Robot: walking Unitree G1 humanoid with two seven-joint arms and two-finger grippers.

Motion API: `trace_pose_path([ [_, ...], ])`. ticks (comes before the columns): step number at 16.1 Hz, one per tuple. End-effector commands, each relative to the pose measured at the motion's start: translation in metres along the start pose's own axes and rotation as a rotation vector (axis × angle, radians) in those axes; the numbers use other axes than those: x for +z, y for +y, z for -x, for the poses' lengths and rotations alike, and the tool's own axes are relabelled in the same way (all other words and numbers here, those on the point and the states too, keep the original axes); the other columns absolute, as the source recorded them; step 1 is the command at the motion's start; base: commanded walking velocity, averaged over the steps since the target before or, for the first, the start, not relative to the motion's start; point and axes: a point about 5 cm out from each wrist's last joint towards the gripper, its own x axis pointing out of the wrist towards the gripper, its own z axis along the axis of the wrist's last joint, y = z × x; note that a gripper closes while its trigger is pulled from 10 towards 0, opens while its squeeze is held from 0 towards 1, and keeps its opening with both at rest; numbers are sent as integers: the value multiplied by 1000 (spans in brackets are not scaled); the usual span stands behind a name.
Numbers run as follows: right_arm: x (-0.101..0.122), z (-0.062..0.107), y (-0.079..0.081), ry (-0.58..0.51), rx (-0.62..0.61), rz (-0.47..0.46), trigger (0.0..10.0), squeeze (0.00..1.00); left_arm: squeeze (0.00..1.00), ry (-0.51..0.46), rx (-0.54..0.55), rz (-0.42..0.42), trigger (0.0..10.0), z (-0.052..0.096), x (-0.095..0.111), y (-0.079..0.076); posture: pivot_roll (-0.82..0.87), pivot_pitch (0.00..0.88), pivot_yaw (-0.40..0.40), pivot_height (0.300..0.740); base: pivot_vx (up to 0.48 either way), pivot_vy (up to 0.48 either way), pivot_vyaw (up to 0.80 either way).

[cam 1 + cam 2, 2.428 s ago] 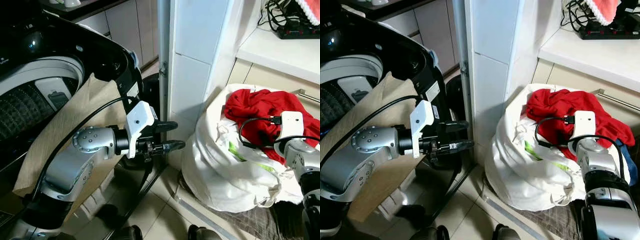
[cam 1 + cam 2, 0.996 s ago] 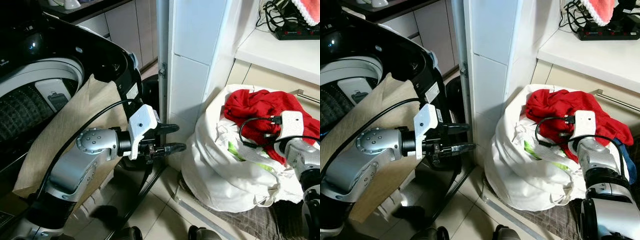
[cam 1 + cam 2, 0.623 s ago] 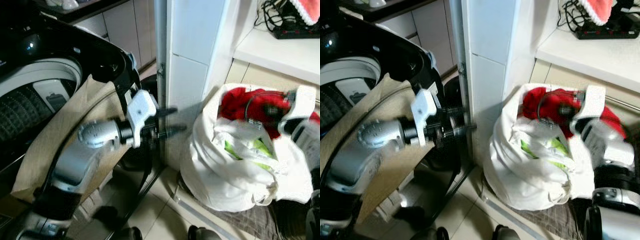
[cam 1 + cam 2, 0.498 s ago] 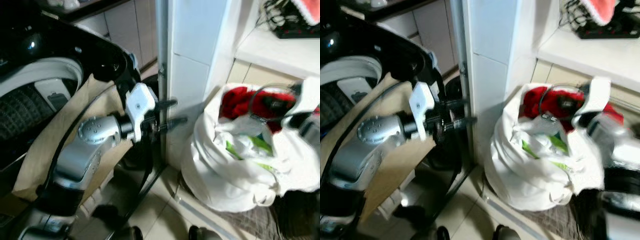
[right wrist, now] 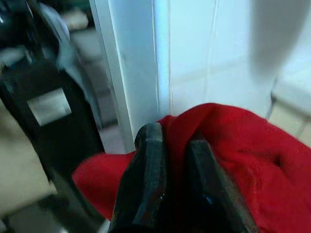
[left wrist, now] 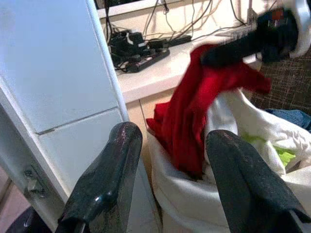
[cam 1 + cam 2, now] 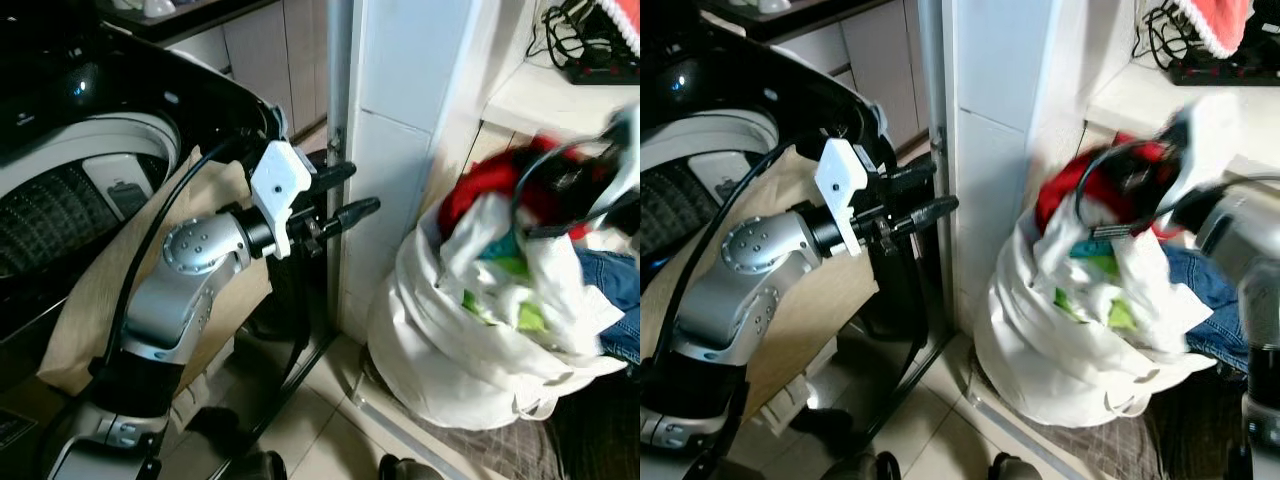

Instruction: Clothes washing

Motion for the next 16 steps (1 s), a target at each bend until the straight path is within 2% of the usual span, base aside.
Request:
trace_pose_path([
  [1,-7,2,-1,57,-35,26,9725,0,0,13,-10,-11,10000,-1,-1,-2,-155,71,54,740,0,0,0],
  [2,-12,2,-4,77,-59,27,10000,0,0,15,-11,-10,10000,0,-2,-2,-156,72,56,740,0,0,0],
  [3,-22,3,-8,114,-91,33,10000,1000,0,20,-15,-10,10000,0,-3,-3,-156,72,56,740,0,0,0],
  [4,-28,4,-13,150,-128,61,10000,1000,0,29,-21,-14,10000,0,-4,-3,-154,71,57,740,0,0,0],
  [6,-26,5,-18,133,-181,52,10000,1000,0,31,-25,-14,10000,0,-4,-3,-154,68,60,740,0,0,0],
  [8,-15,6,-15,88,-176,8,10000,1000,0,31,-28,-13,10000,0,-3,-2,-155,64,64,740,0,0,0],
  [12,-22,3,-16,105,-214,-8,10000,1000,0,34,-34,-17,10000,0,-3,-2,-157,62,65,740,0,0,0],
  [13,-24,2,-17,102,-237,-14,7765,1000,0,33,-35,-20,10000,0,-3,-1,-157,62,65,740,0,0,0],
  [14,-25,0,-17,84,-256,-48,0,0,0,34,-35,-21,10000,0,-3,-1,-149,55,65,740,0,0,0],
  [16,-28,-2,-17,77,-260,-98,0,0,0,38,-35,-22,10000,1,-4,-1,-150,52,68,740,0,0,0],
])
